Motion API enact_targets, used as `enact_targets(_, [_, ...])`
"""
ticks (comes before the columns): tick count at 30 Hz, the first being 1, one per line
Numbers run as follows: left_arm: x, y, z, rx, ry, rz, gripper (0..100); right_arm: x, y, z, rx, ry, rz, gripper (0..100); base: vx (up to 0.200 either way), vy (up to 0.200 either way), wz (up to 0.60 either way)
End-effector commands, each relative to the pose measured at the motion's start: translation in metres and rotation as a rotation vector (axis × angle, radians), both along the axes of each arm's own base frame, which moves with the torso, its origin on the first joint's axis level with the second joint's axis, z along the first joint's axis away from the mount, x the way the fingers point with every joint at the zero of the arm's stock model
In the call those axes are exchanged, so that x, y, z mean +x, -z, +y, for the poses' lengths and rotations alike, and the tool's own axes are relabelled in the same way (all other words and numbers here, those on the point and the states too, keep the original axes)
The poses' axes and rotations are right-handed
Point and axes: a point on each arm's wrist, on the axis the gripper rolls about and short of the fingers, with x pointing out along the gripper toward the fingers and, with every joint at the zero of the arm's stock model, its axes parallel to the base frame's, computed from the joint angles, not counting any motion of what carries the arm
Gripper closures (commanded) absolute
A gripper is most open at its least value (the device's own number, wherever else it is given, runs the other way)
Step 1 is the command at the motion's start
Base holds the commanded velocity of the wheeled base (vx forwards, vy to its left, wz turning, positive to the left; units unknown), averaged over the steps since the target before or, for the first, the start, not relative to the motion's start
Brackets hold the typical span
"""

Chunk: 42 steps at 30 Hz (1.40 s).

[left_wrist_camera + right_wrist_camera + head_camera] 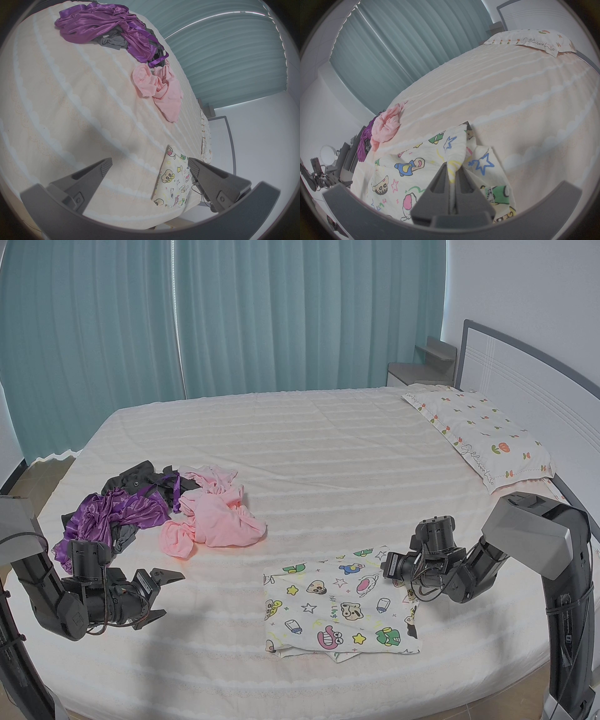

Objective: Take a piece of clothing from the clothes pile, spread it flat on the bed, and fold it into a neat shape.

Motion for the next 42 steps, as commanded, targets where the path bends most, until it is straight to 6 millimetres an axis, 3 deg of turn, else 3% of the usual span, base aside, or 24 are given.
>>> enact_targets(1, [0.000, 0.000, -0.001, 0.002, 0.003, 0.001, 0, 0.004, -0.006, -0.005, 0.011, 0.028, -0.022, 100, 0.000, 0.000, 0.00])
enact_targets(8, [0.000, 0.001, -0.002, 0.003, 0.007, 0.003, 0, 0.012, -0.011, -0.017, 0.020, 0.065, -0.041, 100, 0.000, 0.000, 0.00])
enact_targets(16, [0.000, 0.001, -0.002, 0.003, 0.007, 0.003, 0, 0.013, -0.008, -0.018, 0.019, 0.066, -0.030, 100, 0.000, 0.000, 0.00])
enact_targets(17, [0.000, 0.001, -0.002, 0.003, 0.007, 0.003, 0, 0.013, -0.009, -0.018, 0.020, 0.067, -0.032, 0, 0.000, 0.000, 0.00])
enact_targets(24, [0.000, 0.001, -0.002, 0.003, 0.007, 0.003, 0, 0.011, -0.012, -0.021, 0.028, 0.081, -0.031, 0, 0.000, 0.000, 0.00])
enact_targets(28, [0.000, 0.002, -0.002, 0.003, 0.008, 0.005, 0, 0.012, -0.029, -0.027, 0.050, 0.100, -0.064, 0, 0.000, 0.000, 0.00])
enact_targets(35, [0.001, 0.005, -0.006, 0.030, -0.004, 0.014, 0, 0.016, -0.044, -0.019, 0.067, 0.083, -0.111, 0, 0.000, 0.000, 0.00])
enact_targets(42, [0.002, 0.006, -0.006, 0.034, -0.011, -0.007, 0, 0.011, -0.026, -0.003, 0.052, 0.045, -0.064, 0, 0.000, 0.000, 0.00])
